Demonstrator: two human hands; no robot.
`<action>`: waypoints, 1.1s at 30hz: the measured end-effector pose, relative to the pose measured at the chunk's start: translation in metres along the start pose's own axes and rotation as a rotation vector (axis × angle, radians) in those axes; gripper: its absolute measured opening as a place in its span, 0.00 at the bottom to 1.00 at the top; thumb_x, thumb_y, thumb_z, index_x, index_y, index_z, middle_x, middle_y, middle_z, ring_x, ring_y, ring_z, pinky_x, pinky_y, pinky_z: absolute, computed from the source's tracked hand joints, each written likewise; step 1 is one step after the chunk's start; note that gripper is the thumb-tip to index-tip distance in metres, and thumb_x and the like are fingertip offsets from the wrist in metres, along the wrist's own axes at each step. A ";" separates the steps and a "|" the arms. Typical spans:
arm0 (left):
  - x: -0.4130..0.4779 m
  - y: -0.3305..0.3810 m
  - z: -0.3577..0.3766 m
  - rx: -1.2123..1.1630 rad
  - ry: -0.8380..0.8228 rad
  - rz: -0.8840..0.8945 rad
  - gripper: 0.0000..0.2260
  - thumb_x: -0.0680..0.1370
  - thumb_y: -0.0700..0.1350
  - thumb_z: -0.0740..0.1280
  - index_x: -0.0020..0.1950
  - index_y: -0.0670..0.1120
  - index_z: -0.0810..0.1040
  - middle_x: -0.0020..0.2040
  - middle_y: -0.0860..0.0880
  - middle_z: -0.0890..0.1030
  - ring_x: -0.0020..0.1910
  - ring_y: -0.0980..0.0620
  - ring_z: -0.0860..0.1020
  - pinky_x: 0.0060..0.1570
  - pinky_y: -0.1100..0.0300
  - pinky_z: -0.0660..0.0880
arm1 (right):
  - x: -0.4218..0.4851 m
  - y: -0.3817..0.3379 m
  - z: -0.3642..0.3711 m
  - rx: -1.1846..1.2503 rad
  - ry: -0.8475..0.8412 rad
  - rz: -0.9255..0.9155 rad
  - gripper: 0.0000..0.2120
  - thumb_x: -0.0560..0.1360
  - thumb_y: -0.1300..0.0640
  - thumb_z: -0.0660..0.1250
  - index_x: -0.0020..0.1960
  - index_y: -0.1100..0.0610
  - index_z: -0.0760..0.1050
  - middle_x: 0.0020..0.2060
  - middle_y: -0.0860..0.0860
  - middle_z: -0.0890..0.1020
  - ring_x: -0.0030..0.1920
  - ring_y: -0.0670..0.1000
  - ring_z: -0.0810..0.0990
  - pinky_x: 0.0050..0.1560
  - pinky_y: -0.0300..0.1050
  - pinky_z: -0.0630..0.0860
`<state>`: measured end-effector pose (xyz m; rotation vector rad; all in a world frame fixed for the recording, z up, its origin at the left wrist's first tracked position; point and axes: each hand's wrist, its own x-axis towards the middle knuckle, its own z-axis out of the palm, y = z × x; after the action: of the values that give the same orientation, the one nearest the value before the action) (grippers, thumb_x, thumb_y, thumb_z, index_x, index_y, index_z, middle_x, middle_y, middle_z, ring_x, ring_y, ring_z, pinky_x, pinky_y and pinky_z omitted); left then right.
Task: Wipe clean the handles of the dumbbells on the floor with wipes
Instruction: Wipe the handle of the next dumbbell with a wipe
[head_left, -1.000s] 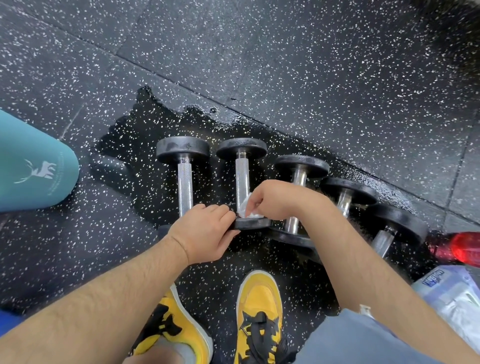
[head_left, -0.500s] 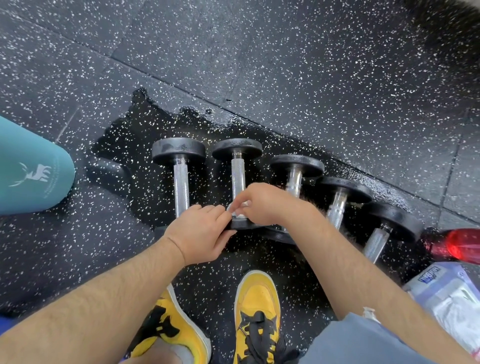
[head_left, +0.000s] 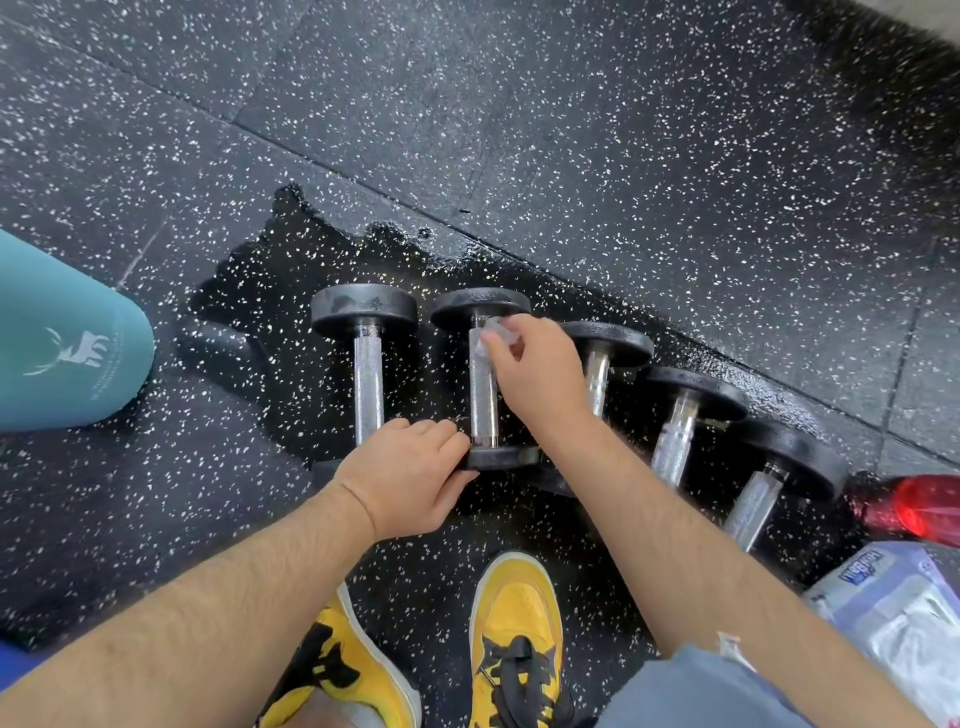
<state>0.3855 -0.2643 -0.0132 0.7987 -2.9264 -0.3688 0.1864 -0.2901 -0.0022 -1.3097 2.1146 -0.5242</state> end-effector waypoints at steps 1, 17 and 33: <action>0.000 0.000 0.000 -0.001 0.002 0.002 0.13 0.79 0.55 0.59 0.45 0.47 0.76 0.38 0.52 0.75 0.32 0.50 0.74 0.30 0.56 0.71 | 0.001 -0.001 0.003 -0.014 -0.034 0.044 0.18 0.80 0.42 0.64 0.60 0.55 0.77 0.49 0.50 0.80 0.50 0.51 0.77 0.50 0.45 0.72; -0.005 -0.006 0.001 -0.116 0.026 -0.002 0.15 0.77 0.57 0.66 0.53 0.46 0.78 0.45 0.50 0.77 0.41 0.49 0.75 0.36 0.53 0.76 | 0.007 -0.014 0.026 0.503 -0.126 0.445 0.17 0.68 0.51 0.79 0.51 0.55 0.75 0.47 0.50 0.82 0.46 0.50 0.81 0.49 0.49 0.79; -0.018 -0.023 -0.002 -0.131 -0.035 0.096 0.10 0.79 0.51 0.67 0.56 0.47 0.77 0.45 0.51 0.76 0.40 0.49 0.74 0.37 0.53 0.75 | -0.001 0.000 0.027 0.709 -0.311 0.488 0.13 0.78 0.51 0.70 0.54 0.59 0.82 0.45 0.54 0.87 0.50 0.56 0.86 0.57 0.56 0.81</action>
<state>0.4120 -0.2746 -0.0174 0.6381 -2.9224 -0.5642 0.2048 -0.2897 -0.0217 -0.4240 1.6632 -0.7076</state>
